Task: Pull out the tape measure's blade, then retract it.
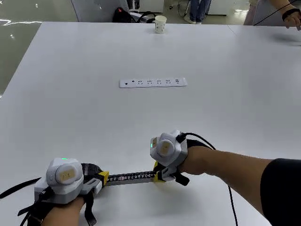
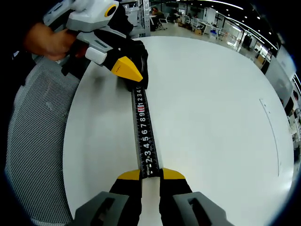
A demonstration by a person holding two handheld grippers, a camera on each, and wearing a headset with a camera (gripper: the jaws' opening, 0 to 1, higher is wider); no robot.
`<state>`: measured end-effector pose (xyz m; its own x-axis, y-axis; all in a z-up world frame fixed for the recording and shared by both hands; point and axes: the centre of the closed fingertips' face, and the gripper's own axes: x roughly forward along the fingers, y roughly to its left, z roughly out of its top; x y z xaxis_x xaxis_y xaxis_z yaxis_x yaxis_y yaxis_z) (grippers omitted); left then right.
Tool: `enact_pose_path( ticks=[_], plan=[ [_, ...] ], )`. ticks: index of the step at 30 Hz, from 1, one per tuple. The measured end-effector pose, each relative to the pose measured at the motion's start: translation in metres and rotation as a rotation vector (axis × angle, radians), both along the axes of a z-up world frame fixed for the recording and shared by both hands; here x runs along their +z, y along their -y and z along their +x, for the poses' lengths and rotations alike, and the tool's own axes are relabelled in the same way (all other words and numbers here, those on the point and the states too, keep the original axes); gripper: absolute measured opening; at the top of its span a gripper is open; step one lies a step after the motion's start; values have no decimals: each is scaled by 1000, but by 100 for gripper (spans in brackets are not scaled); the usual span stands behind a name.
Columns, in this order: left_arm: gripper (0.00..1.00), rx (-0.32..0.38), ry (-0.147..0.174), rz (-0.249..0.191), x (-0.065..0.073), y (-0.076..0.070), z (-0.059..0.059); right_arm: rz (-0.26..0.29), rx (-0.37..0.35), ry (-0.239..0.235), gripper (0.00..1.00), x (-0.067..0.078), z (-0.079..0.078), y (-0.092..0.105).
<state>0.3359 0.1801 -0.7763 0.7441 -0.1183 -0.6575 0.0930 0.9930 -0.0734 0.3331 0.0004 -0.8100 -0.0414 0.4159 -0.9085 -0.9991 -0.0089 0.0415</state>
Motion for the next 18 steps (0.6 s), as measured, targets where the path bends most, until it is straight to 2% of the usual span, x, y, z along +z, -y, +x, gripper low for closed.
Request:
enact_pose_path(
  ticks=[6, 9, 12, 18],
  plan=[
    [61, -1, -1, -1, 0, 0, 0, 4, 2, 4, 10, 1, -1, -3],
    [61, -3, -6, -2, 0, 1, 0, 12, -20, -11, 10, 1, -1, -5],
    [61, -1, -8, -1, 0, 1, 0, -4, 10, 9, 10, 0, -2, -8],
    [61, -1, -5, -1, 0, 0, 0, 2, 10, 5, 9, 0, -1, -9]
  ],
)
